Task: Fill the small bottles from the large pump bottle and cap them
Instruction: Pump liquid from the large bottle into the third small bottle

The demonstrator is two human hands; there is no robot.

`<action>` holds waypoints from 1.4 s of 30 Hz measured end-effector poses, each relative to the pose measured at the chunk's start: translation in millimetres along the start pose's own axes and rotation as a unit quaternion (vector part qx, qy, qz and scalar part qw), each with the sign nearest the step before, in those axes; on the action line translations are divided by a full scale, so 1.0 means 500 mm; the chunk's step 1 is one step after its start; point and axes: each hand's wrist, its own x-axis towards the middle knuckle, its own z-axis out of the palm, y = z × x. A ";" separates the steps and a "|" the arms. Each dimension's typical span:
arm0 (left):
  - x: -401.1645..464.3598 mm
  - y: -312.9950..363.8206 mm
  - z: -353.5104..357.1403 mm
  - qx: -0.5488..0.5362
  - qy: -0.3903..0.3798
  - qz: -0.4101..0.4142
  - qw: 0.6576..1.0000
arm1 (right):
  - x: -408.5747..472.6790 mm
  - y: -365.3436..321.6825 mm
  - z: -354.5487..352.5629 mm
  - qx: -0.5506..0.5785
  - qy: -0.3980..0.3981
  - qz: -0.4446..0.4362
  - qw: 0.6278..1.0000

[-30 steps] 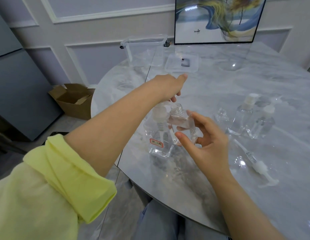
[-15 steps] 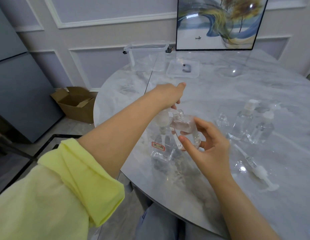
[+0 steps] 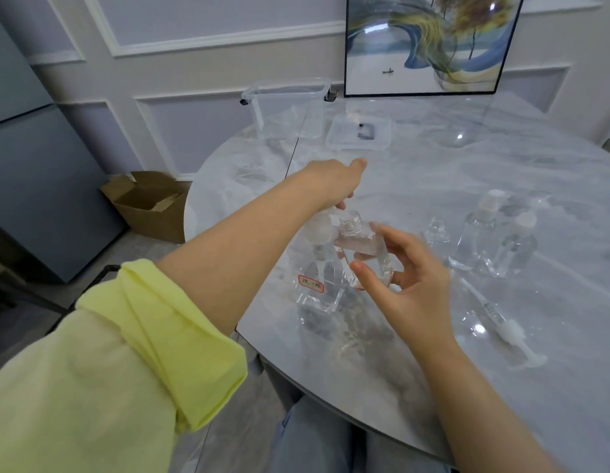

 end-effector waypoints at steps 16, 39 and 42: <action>-0.003 -0.006 -0.002 -0.003 -0.022 0.000 1.000 | 0.001 0.004 -0.001 -0.003 -0.007 -0.011 1.000; -0.003 0.005 -0.003 0.030 -0.028 0.001 0.999 | 0.000 0.006 -0.003 0.001 -0.003 -0.008 1.000; -0.003 0.007 -0.008 0.016 -0.021 0.014 1.000 | 0.000 0.005 -0.002 -0.003 -0.003 -0.012 1.000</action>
